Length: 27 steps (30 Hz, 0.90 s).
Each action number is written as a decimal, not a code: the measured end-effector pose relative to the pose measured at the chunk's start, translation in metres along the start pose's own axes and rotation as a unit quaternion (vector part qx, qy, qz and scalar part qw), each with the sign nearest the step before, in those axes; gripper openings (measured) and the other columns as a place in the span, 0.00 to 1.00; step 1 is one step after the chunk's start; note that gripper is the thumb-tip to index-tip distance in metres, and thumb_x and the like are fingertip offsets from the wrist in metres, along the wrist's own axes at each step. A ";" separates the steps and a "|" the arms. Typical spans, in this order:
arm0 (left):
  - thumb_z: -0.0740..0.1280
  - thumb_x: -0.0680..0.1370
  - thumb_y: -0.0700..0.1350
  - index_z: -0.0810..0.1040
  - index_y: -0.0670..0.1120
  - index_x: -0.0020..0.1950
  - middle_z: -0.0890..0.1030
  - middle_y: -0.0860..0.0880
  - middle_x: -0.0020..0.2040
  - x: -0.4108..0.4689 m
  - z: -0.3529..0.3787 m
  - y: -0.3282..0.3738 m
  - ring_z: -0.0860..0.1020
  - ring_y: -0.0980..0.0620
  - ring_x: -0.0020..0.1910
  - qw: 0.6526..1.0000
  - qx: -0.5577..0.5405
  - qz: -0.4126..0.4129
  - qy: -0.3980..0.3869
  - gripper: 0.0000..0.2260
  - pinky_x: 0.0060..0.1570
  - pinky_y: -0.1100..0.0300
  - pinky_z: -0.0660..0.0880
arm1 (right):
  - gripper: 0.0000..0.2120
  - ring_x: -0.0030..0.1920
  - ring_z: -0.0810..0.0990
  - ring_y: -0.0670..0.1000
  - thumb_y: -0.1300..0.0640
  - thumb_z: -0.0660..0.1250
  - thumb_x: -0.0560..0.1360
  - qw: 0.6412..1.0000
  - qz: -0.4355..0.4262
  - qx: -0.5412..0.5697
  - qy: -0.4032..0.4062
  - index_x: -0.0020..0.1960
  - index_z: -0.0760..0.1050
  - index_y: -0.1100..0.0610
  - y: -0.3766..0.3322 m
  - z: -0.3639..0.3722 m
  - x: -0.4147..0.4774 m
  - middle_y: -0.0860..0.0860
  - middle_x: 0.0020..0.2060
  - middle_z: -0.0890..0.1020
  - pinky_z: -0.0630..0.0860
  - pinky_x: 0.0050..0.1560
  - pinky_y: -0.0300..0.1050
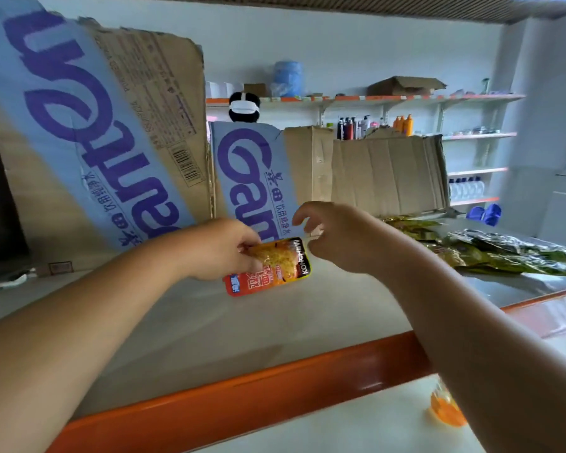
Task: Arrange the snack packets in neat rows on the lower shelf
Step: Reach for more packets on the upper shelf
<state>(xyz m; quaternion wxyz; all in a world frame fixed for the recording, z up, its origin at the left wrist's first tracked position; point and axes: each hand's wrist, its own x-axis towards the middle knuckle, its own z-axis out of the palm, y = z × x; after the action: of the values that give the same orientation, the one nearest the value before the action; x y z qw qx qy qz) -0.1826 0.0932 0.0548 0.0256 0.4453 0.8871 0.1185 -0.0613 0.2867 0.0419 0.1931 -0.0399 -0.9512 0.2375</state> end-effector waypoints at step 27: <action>0.57 0.82 0.38 0.73 0.73 0.69 0.73 0.58 0.58 0.003 0.019 0.023 0.71 0.57 0.60 0.999 0.027 0.038 -0.027 0.29 0.61 0.57 0.71 | 0.21 0.53 0.78 0.51 0.44 0.70 0.76 0.964 0.049 -0.234 -0.115 0.68 0.74 0.44 0.073 -0.032 0.006 0.47 0.59 0.79 0.78 0.53 0.49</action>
<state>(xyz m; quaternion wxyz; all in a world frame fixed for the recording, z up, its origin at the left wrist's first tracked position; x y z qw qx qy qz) -0.1629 0.1126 0.0416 0.0328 0.4825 0.8713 0.0838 -0.0561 0.3661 0.0356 0.0558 -0.1031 -0.9929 0.0205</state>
